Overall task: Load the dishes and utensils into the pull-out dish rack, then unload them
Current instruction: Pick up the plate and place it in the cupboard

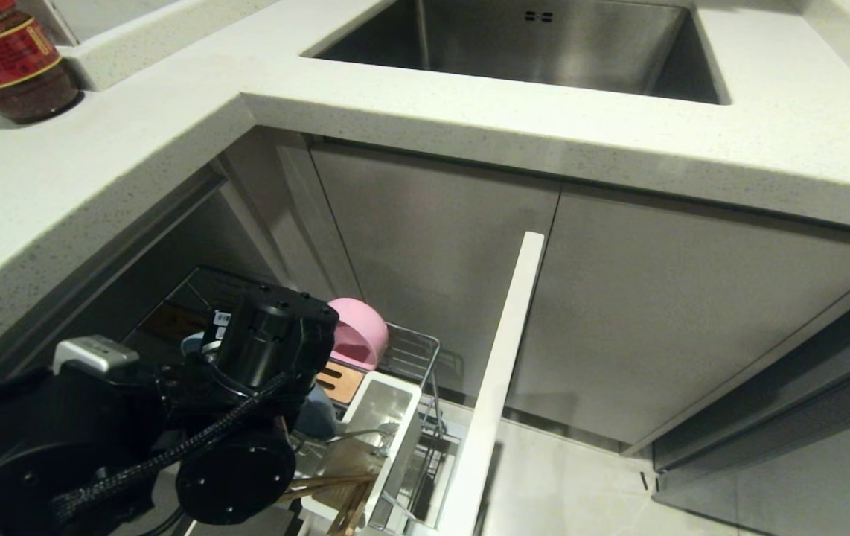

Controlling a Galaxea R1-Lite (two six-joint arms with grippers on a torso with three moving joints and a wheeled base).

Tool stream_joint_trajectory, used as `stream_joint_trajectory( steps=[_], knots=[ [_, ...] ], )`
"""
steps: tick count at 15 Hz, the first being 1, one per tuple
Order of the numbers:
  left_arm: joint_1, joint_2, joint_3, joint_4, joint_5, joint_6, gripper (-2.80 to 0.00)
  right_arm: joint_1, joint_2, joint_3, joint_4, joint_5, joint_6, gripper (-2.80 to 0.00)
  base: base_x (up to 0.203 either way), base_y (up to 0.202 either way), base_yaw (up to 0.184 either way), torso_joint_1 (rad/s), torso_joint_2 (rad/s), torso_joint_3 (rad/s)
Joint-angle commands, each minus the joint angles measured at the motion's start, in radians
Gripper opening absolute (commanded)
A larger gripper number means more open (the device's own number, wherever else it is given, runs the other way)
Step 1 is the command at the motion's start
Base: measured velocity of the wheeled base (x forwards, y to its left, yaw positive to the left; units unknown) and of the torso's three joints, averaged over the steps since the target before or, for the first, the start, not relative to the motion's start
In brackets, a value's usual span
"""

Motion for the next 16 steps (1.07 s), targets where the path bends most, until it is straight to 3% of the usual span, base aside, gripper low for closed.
stream_joint_trajectory(
  steps=[1,5,8,12,13,16],
  knots=[
    [0.007,0.019,0.002,-0.001,0.007,-0.014,-2.8,0.0,-0.001,0.026,-0.001,0.0,0.0,-2.8,0.0,0.0,0.0,0.0,0.0,0.0],
    [0.007,0.029,0.001,0.028,0.005,-0.032,-2.8,0.0,-0.001,0.026,-0.001,0.0,0.0,-2.8,0.0,0.0,0.0,0.0,0.0,0.0],
    [0.007,0.033,-0.001,0.092,-0.002,-0.081,-2.8,0.0,-0.001,0.026,-0.001,0.0,0.0,-2.8,0.0,0.0,0.0,0.0,0.0,0.0],
    [0.002,0.032,-0.004,0.103,-0.011,-0.086,-2.8,0.0,-0.001,0.026,-0.001,0.0,0.0,-2.8,0.0,0.0,0.0,0.0,0.0,0.0],
    [0.002,0.03,-0.004,0.103,-0.01,-0.085,0.0,0.0,-0.001,0.026,-0.001,0.0,0.0,-2.8,0.0,0.0,0.0,0.0,0.0,0.0],
    [-0.001,0.022,-0.006,0.105,-0.006,-0.08,0.0,0.0,-0.001,0.026,-0.001,0.0,0.0,-2.8,0.0,0.0,0.0,0.0,0.0,0.0]
  ],
)
